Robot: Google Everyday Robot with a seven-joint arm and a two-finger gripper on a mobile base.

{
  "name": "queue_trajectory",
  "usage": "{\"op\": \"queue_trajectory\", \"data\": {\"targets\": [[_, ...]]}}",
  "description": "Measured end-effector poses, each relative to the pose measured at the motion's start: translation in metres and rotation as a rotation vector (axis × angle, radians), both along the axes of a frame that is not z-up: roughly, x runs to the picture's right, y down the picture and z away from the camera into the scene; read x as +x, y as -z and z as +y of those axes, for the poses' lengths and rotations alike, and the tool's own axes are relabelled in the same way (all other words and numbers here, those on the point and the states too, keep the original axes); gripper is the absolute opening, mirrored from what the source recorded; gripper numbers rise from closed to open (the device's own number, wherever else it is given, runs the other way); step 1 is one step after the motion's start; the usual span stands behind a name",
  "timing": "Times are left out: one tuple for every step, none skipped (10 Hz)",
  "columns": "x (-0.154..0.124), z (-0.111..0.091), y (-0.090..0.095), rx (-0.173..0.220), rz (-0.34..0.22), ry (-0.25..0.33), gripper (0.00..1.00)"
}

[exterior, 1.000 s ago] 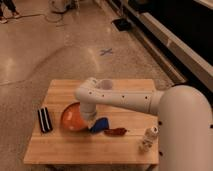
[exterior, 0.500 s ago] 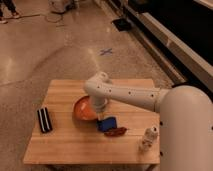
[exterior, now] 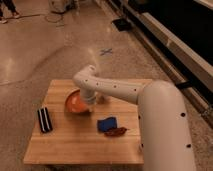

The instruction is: Drag the ceramic bowl in a circle

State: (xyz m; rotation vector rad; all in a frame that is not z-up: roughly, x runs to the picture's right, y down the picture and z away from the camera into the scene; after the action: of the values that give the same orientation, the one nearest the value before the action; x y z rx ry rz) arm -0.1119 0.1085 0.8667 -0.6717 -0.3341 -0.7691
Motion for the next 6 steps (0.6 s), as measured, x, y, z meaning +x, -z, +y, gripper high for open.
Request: {"op": "queue_trajectory", "data": {"targets": [[-0.018, -0.002, -0.002, 0.002, -0.035, 0.017, 0.00], [-0.031, 0.000, 0.000, -0.001, -0.060, 0.031, 0.00], [-0.043, 0.003, 0.004, -0.003, -0.089, 0.041, 0.00], [-0.056, 0.011, 0.013, -0.011, -0.123, 0.053, 0.00], [-0.061, 0.019, 0.022, -0.021, -0.143, 0.058, 0.00], [-0.062, 0.029, 0.030, -0.034, -0.154, 0.059, 0.00]]}}
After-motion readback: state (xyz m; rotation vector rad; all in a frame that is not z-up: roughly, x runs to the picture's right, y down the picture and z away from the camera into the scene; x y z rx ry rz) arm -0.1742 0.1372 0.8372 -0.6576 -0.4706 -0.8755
